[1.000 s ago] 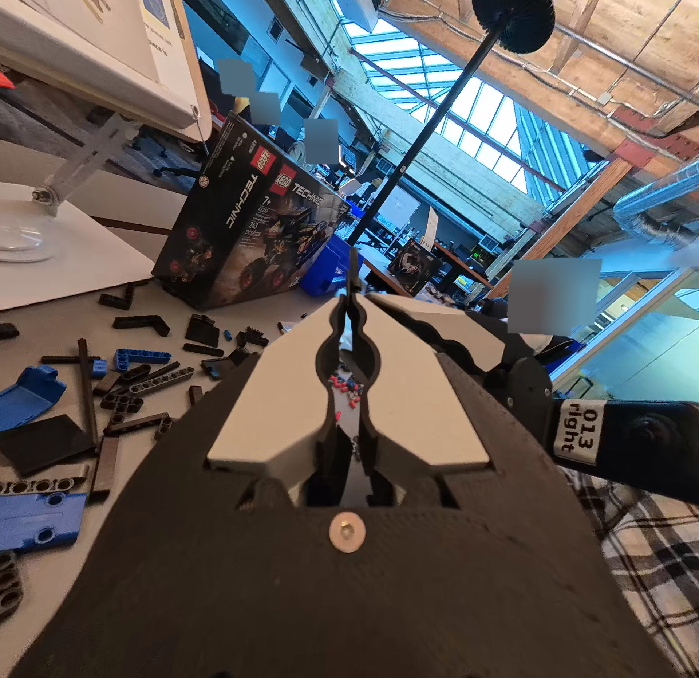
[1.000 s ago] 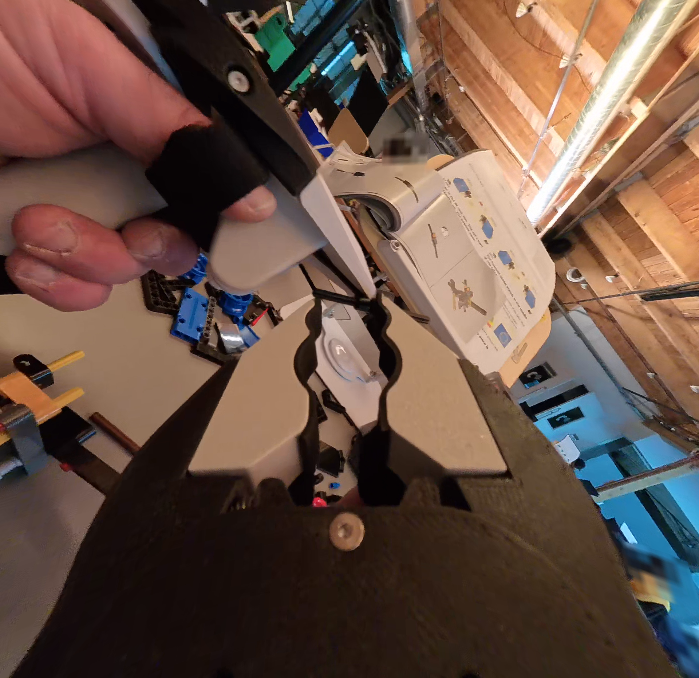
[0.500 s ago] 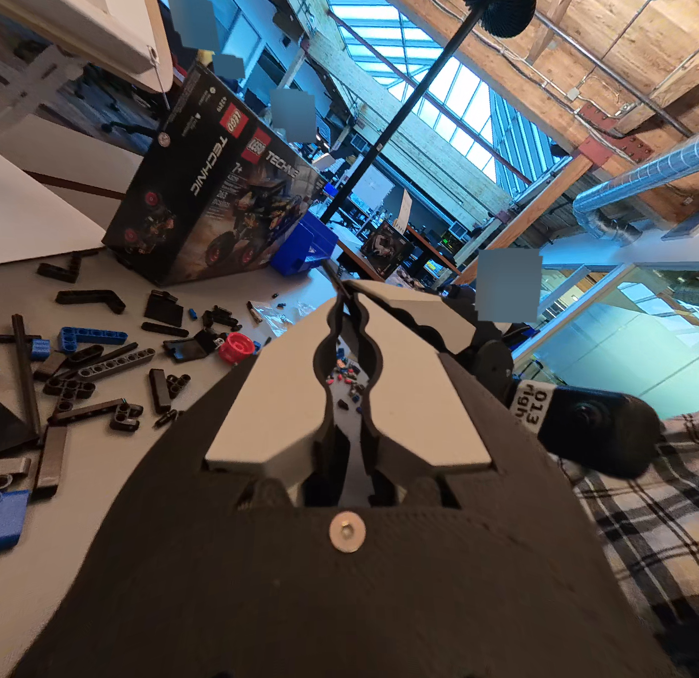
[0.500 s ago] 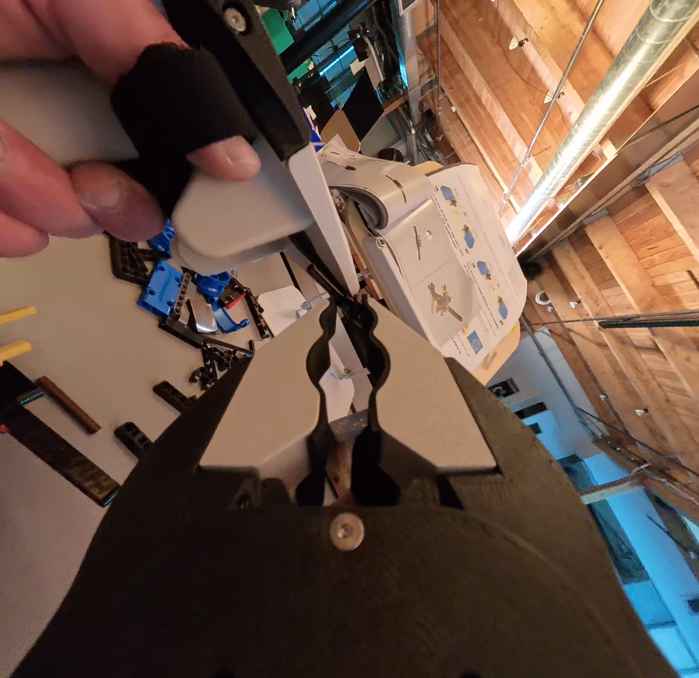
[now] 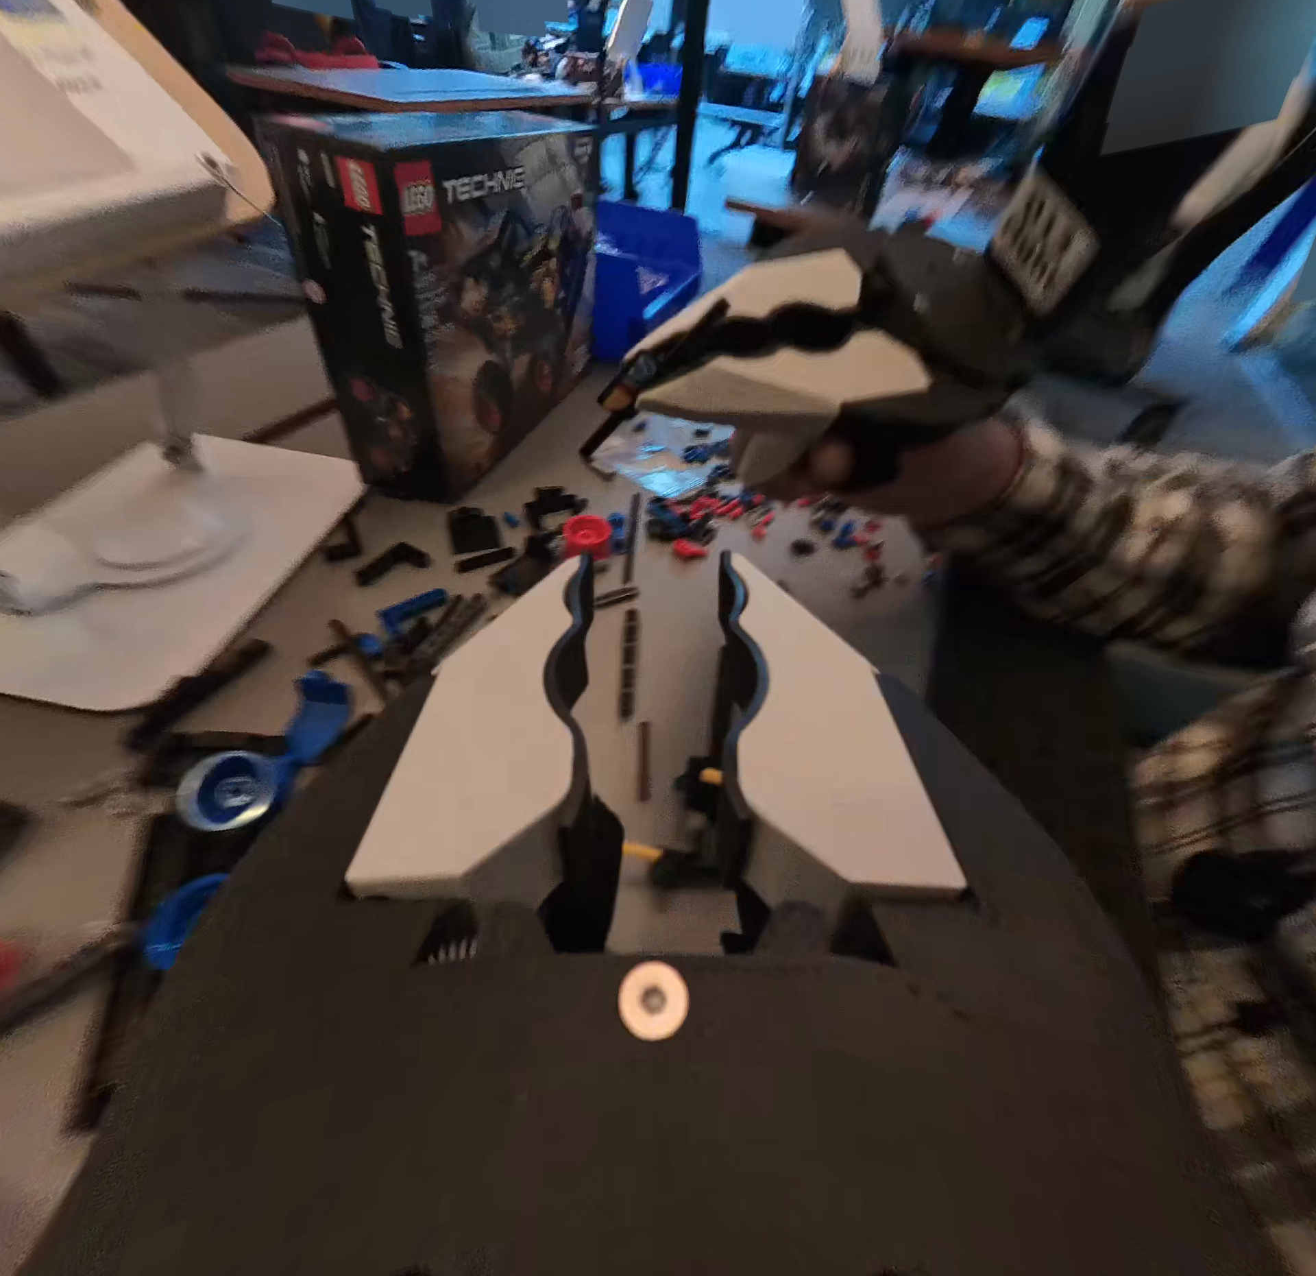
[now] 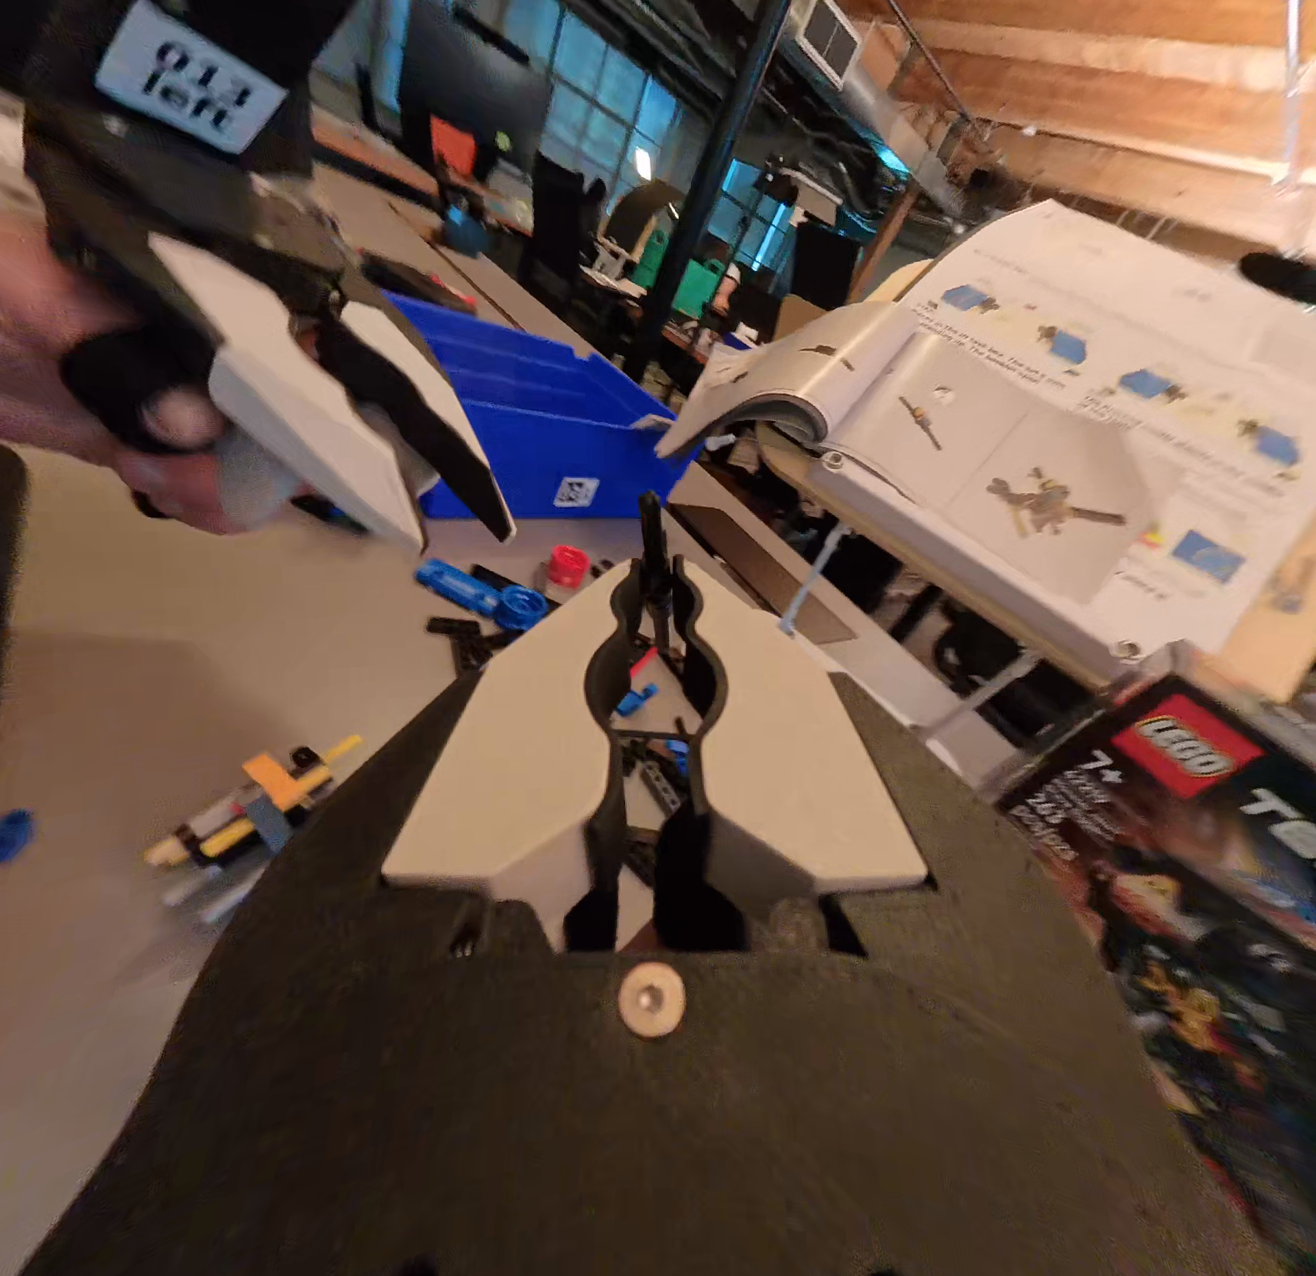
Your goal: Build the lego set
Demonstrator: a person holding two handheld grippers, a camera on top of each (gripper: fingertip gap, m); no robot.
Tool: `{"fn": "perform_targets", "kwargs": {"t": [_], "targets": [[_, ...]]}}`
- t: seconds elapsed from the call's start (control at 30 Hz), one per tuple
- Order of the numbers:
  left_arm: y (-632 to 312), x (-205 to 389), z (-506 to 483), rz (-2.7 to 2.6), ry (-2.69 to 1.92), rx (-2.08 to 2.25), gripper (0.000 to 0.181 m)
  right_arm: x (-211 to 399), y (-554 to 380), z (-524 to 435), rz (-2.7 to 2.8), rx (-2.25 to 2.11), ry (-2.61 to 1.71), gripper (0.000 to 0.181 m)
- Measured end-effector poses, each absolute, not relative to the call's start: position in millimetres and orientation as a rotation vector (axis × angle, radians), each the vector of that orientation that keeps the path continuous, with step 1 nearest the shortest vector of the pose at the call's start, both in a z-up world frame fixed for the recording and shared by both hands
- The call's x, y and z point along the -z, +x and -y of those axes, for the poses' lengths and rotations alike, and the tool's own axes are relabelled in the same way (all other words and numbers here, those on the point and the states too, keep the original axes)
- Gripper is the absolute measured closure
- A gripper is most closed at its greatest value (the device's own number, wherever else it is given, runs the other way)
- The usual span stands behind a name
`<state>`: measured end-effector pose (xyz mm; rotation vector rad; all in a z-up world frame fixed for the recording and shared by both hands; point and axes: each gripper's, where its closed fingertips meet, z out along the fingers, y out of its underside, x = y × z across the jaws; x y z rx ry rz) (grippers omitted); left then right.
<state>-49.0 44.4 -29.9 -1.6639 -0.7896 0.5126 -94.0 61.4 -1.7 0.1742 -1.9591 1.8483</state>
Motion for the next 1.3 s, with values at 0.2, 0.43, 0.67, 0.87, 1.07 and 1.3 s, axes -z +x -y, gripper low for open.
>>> {"fn": "perform_targets", "kwargs": {"t": [0.2, 0.43, 0.67, 0.87, 1.07, 1.3], "targets": [[-55.1, 27.6, -61.3, 0.604, -1.834, -0.871, 0.146, -11.5, -61.6, -62.2, 2.168, -2.378, 0.108, 0.176], [-52.0, 7.9, -88.4, 0.498, -1.693, -0.755, 0.181, -25.2, -35.8, -69.4, 2.214, -2.675, 0.182, 0.176], [-61.7, 9.5, -72.7, 0.452, -1.841, -1.111, 0.181, -24.5, -43.1, -69.9, 2.215, -2.623, 0.132, 0.171], [-72.7, 0.2, -44.8, 0.298, -1.985, -1.689, 0.181, -24.4, -53.6, -73.6, 2.248, -2.551, 0.063, 0.156], [-76.1, -2.1, -40.3, 0.043, -2.064, -2.059, 0.180, -12.1, -53.9, -68.3, 2.372, -2.488, 0.001, 0.154], [-72.6, 31.0, -50.3, 0.013, -2.255, -1.689, 0.180, 4.1, -52.4, -65.8, 2.338, -2.198, 0.190, 0.168]]}}
